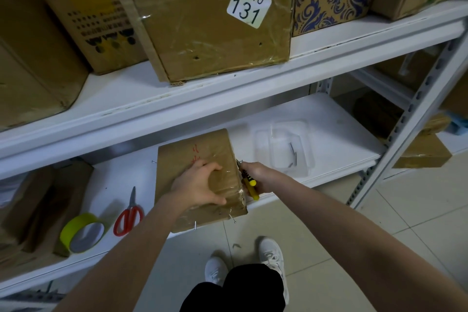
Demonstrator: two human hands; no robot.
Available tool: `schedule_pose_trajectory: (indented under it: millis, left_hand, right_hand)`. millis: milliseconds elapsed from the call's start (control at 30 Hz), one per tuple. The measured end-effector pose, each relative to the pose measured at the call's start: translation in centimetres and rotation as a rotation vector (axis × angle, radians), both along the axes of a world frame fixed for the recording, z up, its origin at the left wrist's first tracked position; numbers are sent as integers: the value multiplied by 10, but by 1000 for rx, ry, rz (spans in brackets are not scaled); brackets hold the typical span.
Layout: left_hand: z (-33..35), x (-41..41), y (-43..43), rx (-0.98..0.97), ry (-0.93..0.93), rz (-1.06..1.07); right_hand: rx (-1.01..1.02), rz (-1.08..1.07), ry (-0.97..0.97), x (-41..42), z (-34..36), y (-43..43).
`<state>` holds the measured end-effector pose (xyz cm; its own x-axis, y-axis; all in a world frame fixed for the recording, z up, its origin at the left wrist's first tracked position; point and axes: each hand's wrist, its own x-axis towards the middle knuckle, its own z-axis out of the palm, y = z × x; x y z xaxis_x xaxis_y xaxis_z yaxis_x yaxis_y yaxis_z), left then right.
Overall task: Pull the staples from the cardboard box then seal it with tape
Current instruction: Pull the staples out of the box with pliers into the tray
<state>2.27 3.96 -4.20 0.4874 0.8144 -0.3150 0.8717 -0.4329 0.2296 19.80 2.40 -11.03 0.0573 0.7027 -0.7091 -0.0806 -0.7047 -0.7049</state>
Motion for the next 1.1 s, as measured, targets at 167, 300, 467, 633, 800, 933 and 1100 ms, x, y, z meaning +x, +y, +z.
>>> schedule_pose_trajectory:
  millis: [167,300,467,633,800,933,1100]
  left_hand:
    - [0,3,-6,13,25,23]
    - [-2,2,-7,-4,14,22]
    - [-4,0,-6,-3,5,28]
    - [-8,-1,-7,-25,-30,44]
    - [-10,-3,-6,-28,-31,42]
    - [-9,-3,-6,-23,-25,43]
    - [-9,-3,-8,-32,-31,39]
  right_hand:
    - [-11,8,-202,-9,5,0]
    - [-3,-9,-260,-10,9,-5]
    - [104,116,-602,-14,8,-13]
    - [113,149,-740,-17,6,-19]
    - [32,-36,-262,-20,13,-16]
    - [104,-6,-473,-19,10,-27]
    - [130,33,-647,-18,4,-37]
